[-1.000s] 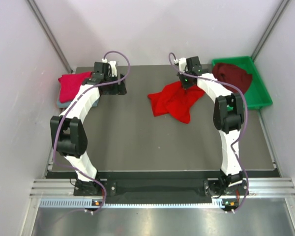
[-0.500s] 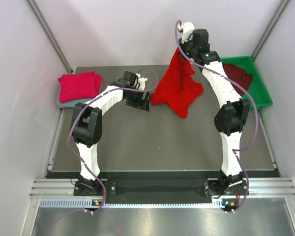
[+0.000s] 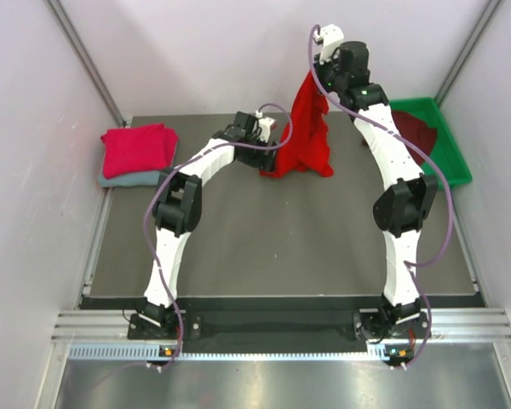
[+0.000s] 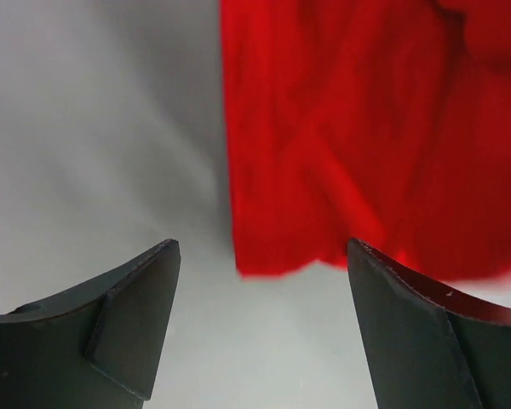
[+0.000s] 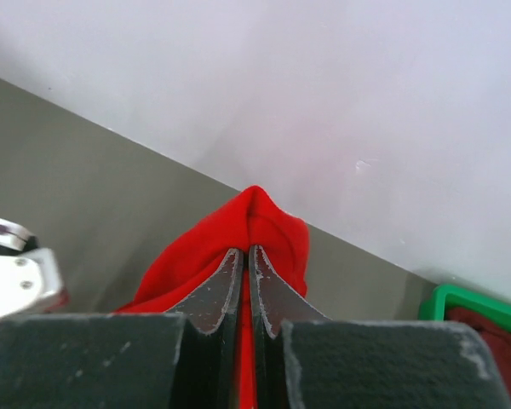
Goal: Fold and stack the t-shirts
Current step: Flatten the tshirt out
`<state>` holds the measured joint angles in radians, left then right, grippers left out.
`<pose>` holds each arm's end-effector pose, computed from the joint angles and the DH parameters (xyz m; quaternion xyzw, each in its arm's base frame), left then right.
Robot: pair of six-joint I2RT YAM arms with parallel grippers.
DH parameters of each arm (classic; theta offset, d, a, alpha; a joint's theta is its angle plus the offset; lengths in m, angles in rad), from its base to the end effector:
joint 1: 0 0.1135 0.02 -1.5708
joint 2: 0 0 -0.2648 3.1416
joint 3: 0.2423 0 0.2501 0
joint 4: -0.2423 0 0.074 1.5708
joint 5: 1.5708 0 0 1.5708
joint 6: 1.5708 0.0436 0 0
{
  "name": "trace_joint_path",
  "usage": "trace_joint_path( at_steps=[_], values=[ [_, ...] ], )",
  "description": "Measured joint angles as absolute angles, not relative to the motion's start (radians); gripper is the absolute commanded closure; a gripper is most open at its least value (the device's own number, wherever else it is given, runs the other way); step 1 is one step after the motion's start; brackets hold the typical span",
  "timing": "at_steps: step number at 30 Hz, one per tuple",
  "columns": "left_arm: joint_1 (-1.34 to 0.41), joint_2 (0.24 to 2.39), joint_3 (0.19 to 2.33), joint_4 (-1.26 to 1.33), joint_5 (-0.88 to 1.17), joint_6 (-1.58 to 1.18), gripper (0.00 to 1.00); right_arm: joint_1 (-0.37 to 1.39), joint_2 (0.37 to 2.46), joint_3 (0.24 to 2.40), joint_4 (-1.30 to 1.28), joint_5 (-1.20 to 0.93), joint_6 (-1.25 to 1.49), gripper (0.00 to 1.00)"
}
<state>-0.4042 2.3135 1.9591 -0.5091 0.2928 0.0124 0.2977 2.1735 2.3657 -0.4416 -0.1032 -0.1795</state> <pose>0.4757 -0.2172 0.1926 0.2414 0.8976 -0.2009 0.3094 0.4869 0.1541 0.4080 -0.2171 0.7587 0.0768 0.6094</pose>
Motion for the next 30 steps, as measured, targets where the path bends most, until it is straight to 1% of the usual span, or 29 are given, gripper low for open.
trace_joint_path(
  at_steps=[5,7,8,9,10,11,16,19,27,29,30],
  values=[
    [-0.437,2.378,2.017,-0.496,0.287,0.028,0.24,0.298,2.164,2.363,-0.442,-0.097,-0.181,1.0],
    [-0.445,2.379,2.02,-0.496,0.288,0.026,0.32,0.298,2.161,2.363,-0.442,-0.094,-0.181,1.0],
    [-0.449,2.379,2.02,-0.494,0.29,0.027,0.38,0.298,2.16,2.363,-0.442,-0.094,-0.181,1.0],
    [-0.451,2.379,2.02,-0.492,0.293,0.026,0.62,0.298,2.16,2.363,-0.442,-0.093,-0.181,1.0],
    [-0.453,2.379,2.02,-0.492,0.297,0.021,0.79,0.298,2.16,2.363,-0.442,-0.092,-0.181,1.0],
    [-0.452,2.379,2.02,-0.493,0.3,0.024,0.99,0.298,2.16,2.363,-0.442,-0.091,-0.181,1.0],
    [-0.442,2.374,2.01,-0.493,0.318,0.028,1.0,0.298,2.16,2.363,-0.442,-0.081,-0.183,1.0],
    [-0.426,2.346,1.963,-0.5,0.324,0.027,1.0,0.298,2.16,2.363,-0.442,-0.07,-0.186,1.0],
    [-0.335,2.147,1.863,-0.527,0.324,0.029,1.0,0.298,2.159,2.363,-0.442,-0.045,-0.208,1.0],
    [-0.312,2.09,1.854,-0.527,0.324,0.03,0.61,0.298,2.157,2.363,-0.442,-0.043,-0.213,1.0],
    [-0.302,2.063,1.853,-0.524,0.328,0.027,0.5,0.298,2.156,2.363,-0.442,-0.042,-0.215,1.0]
  ],
)
